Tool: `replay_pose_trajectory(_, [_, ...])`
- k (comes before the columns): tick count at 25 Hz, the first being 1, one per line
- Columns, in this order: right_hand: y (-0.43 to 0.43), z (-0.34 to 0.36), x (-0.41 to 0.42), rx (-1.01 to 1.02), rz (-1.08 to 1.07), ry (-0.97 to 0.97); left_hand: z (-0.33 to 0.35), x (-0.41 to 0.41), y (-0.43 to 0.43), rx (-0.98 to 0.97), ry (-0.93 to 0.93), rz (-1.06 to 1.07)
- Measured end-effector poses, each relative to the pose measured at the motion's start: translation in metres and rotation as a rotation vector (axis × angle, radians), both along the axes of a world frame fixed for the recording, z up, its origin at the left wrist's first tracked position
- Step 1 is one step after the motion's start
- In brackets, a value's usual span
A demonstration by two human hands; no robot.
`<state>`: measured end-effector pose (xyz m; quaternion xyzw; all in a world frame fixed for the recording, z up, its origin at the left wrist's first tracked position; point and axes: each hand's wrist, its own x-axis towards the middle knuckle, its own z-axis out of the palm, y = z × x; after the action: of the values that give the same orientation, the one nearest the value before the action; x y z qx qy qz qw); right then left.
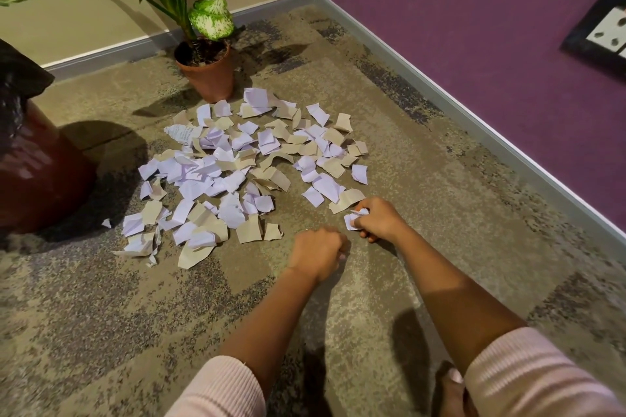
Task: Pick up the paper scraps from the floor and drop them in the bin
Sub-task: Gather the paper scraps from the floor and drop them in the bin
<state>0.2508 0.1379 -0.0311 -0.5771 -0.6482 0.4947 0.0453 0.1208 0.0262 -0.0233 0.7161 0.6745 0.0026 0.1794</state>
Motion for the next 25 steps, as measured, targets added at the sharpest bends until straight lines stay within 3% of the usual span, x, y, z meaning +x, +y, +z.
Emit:
replay_pose_trajectory(7, [0.001, -0.003, -0.010, 0.056, 0.046, -0.030, -0.002, 0.008, -0.007, 0.036, 0.111, -0.022])
replay_pose_trajectory(13, [0.012, -0.001, -0.017, 0.278, 0.021, -0.134, -0.006, 0.001, -0.005, -0.019, -0.090, 0.093])
replay_pose_trajectory(16, [0.019, -0.004, -0.022, 0.395, 0.060, -0.238, -0.003, -0.020, 0.002, 0.076, -0.185, 0.252])
replay_pose_trajectory(21, [0.015, -0.012, -0.033, 0.469, 0.228, -0.285, 0.001, -0.052, 0.030, 0.176, -0.111, 0.312])
replay_pose_trajectory(25, [0.013, -0.012, -0.032, 0.485, 0.162, -0.167, -0.002, -0.056, 0.051, 0.120, -0.050, 0.249])
